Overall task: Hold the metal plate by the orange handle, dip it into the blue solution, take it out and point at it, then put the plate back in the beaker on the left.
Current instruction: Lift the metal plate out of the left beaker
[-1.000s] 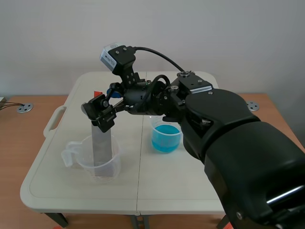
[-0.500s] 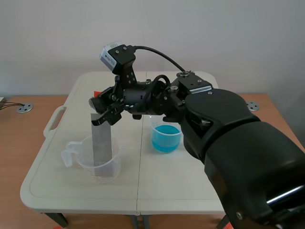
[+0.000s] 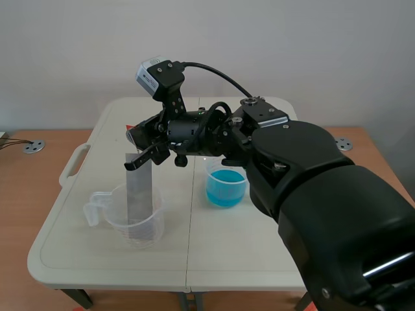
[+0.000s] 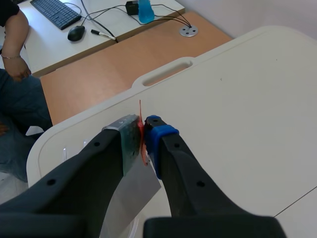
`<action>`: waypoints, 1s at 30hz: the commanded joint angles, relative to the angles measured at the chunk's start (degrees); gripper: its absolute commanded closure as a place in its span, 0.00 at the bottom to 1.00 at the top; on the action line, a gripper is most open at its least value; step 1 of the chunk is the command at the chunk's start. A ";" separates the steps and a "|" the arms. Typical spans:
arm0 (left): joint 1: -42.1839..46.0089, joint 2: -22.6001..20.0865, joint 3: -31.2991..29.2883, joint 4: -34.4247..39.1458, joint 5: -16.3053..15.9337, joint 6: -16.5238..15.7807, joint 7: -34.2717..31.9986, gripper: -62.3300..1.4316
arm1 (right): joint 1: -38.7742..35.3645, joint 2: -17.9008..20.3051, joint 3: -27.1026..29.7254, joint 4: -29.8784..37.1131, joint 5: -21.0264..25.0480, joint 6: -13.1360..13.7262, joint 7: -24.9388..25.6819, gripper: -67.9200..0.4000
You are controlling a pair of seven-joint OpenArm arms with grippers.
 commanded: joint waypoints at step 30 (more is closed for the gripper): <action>0.00 0.13 -0.13 0.79 -0.37 0.07 -0.81 0.96 | -1.92 -1.80 0.00 5.25 0.81 2.89 2.78 0.98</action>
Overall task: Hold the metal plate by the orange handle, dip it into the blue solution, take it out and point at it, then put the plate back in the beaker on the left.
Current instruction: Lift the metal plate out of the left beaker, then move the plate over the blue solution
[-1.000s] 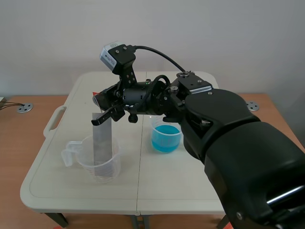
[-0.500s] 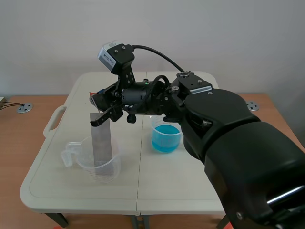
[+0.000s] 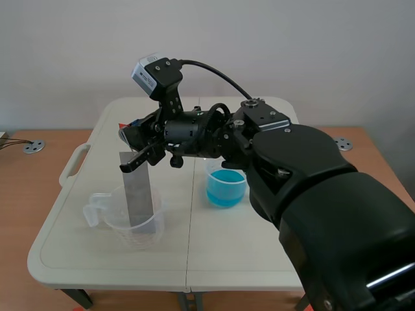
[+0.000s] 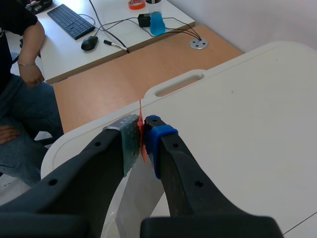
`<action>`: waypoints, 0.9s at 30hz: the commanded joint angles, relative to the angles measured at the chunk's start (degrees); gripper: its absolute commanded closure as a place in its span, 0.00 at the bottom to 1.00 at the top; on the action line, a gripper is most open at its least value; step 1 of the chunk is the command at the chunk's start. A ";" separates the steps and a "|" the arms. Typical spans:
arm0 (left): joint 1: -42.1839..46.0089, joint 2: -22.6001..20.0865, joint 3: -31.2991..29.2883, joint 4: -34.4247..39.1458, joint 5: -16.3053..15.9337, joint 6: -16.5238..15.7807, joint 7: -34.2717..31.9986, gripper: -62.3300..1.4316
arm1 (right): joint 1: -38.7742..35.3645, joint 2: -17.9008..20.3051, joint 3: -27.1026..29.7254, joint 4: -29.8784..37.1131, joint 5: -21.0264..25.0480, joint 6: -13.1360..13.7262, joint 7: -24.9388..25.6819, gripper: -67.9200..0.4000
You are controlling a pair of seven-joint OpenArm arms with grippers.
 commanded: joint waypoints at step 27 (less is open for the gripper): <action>0.00 0.11 -0.13 0.79 -0.37 0.07 -0.83 0.96 | -12.22 1.44 -4.11 25.33 -2.64 0.48 -1.51 0.98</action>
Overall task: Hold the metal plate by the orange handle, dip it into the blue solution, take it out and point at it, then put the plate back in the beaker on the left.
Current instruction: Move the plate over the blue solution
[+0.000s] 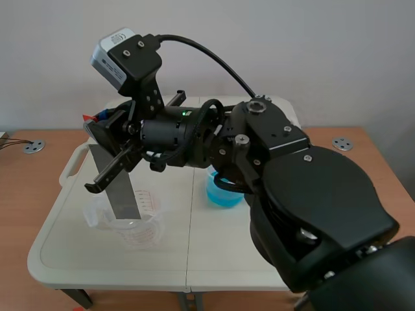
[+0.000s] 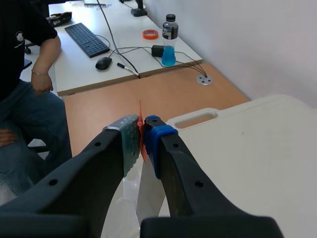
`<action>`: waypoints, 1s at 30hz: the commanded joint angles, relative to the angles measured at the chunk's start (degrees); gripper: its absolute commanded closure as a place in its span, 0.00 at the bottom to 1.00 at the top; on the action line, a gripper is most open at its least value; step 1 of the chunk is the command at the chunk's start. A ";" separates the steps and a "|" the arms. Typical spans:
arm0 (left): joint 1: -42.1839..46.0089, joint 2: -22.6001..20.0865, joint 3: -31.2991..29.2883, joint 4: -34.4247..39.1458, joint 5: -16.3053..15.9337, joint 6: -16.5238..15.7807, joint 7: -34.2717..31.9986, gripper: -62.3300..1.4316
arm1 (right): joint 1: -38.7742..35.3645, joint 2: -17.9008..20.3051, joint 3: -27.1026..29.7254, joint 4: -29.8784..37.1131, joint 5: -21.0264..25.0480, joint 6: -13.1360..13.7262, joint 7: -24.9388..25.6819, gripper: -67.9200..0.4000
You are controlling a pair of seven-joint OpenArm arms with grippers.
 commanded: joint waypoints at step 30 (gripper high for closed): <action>0.00 0.11 -0.13 0.79 -0.37 0.07 -0.83 0.96 | -2.95 8.68 4.74 27.96 1.66 0.66 -4.20 0.98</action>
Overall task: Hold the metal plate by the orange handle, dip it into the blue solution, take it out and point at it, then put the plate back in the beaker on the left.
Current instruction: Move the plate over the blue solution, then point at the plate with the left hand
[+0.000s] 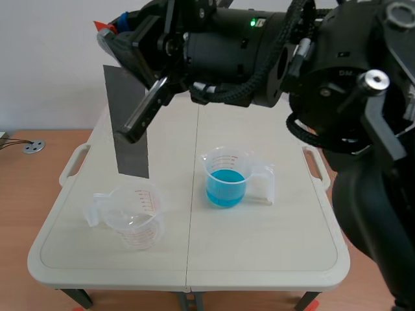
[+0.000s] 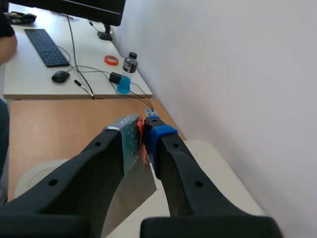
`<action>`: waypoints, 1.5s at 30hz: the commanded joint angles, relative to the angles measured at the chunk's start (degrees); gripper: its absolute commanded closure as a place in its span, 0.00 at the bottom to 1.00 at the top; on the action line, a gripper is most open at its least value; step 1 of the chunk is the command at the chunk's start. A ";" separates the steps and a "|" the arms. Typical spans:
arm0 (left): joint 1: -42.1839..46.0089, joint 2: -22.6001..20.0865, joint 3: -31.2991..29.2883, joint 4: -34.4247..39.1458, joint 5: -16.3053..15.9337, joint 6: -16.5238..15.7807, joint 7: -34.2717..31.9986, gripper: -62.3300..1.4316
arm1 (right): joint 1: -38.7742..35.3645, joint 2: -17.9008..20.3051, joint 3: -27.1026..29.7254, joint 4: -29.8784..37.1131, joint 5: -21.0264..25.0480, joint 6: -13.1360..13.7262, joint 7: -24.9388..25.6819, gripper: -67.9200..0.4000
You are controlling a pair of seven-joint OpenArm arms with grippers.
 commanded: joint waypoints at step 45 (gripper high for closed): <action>-52.54 -6.62 27.61 -10.10 -0.26 -0.31 12.28 0.96 | 4.17 8.83 18.27 -2.75 4.96 0.31 2.43 0.98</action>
